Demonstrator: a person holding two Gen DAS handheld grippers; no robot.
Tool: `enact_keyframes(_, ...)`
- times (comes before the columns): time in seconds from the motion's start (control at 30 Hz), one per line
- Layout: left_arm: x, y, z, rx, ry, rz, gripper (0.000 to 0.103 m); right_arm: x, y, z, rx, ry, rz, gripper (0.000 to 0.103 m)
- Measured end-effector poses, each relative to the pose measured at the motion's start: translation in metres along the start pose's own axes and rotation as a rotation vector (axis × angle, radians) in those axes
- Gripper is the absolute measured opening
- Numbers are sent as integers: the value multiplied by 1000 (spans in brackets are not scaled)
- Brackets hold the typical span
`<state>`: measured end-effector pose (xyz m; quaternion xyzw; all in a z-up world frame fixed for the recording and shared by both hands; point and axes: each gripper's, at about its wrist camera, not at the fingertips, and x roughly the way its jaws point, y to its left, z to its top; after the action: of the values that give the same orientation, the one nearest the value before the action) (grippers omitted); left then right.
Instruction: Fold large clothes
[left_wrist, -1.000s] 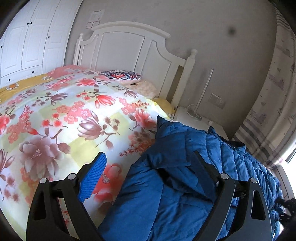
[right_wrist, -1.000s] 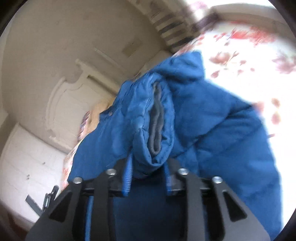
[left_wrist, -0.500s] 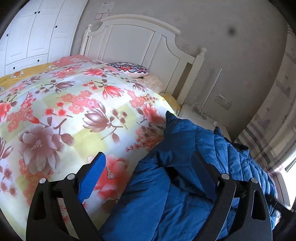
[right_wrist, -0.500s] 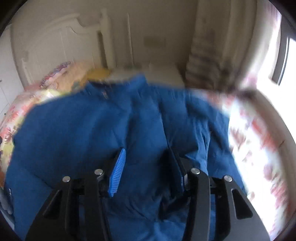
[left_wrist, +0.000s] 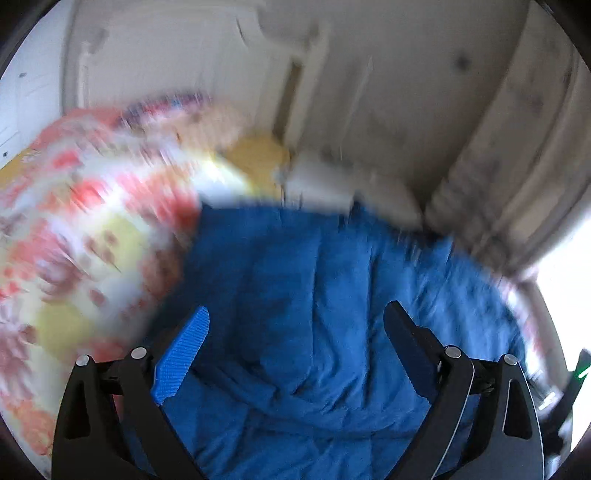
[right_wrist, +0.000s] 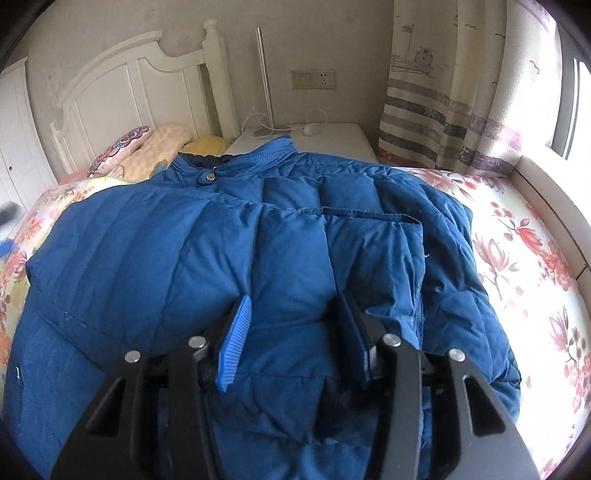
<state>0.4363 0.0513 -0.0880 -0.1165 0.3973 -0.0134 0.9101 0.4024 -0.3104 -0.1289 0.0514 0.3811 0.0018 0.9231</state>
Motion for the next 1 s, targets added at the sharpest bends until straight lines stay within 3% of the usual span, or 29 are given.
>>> enact_keyframes(0.07,29,-7,-19,75,56,86,92,0,-3,0,8,-1,11,48)
enact_keyframes(0.13,29,-16,-27,134,30,132,92,0,-4,0,12,-2,21,49)
enact_keyframes(0.2,19,-20,-15,107,44,121,92,0,-4,1,13,-2,22,49)
enact_keyframes(0.33,-5,-43,21,127,-65,109,92,2,-5,0,21,0,33,49)
enact_keyframes(0.43,18,-70,41,172,-38,120,92,2,-5,0,22,0,34,50)
enact_keyframes(0.5,52,-85,41,230,25,210,92,2,-5,0,24,0,37,50)
enact_keyframes(0.53,78,-84,36,237,94,241,93,2,-6,-1,27,-1,40,50)
enact_keyframes(0.57,88,-82,32,236,109,246,97,2,-6,-1,29,-2,43,50)
enact_keyframes(0.67,85,-84,30,259,87,259,97,1,-6,-1,36,-6,56,50)
enact_keyframes(0.73,72,-81,40,245,76,209,97,1,-7,-1,42,-5,62,50)
enact_keyframes(0.83,60,-67,59,201,17,219,97,1,-9,0,52,-6,76,50)
enact_keyframes(0.93,86,-30,78,88,91,245,97,1,-9,0,54,-7,79,51)
enact_keyframes(1.0,108,-9,76,47,162,180,99,1,-8,0,54,-8,82,51)
